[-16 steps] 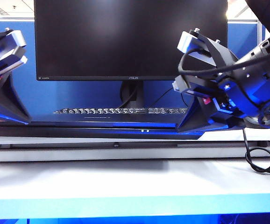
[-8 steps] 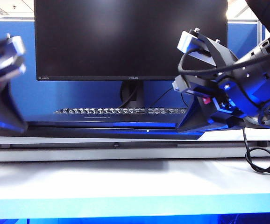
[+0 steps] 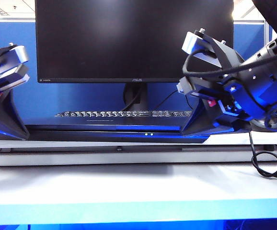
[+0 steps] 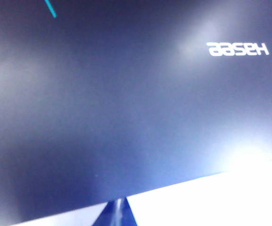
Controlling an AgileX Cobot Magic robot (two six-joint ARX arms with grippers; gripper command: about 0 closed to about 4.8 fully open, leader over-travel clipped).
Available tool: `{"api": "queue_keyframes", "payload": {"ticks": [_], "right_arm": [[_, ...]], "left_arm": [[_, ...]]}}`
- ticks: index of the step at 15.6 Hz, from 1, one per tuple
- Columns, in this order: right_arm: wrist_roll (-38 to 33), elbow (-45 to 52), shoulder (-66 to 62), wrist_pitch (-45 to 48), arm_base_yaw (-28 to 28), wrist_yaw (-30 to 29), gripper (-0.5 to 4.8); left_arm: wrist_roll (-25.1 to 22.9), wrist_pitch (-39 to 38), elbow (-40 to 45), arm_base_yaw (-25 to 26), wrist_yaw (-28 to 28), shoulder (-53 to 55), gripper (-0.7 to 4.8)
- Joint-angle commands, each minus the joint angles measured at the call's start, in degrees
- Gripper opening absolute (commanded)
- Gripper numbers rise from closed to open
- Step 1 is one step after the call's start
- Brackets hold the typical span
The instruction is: Open the lid of the black laptop.
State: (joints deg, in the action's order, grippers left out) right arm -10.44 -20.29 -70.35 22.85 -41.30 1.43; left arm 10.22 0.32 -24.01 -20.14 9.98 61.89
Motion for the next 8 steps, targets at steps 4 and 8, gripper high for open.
{"api": "queue_keyframes", "payload": {"ticks": [4,8], "right_arm": [[0.2,-0.4,0.3,2.7,0.2,1.0,-0.06],[0.2,-0.4,0.3,2.7,0.2,1.0,-0.06]], "left_arm": [[1.2,3.7,-0.2,0.0,-0.5,-0.1,0.21],[1.8,3.7,-0.2,0.0,0.3,-0.2,0.21]]}}
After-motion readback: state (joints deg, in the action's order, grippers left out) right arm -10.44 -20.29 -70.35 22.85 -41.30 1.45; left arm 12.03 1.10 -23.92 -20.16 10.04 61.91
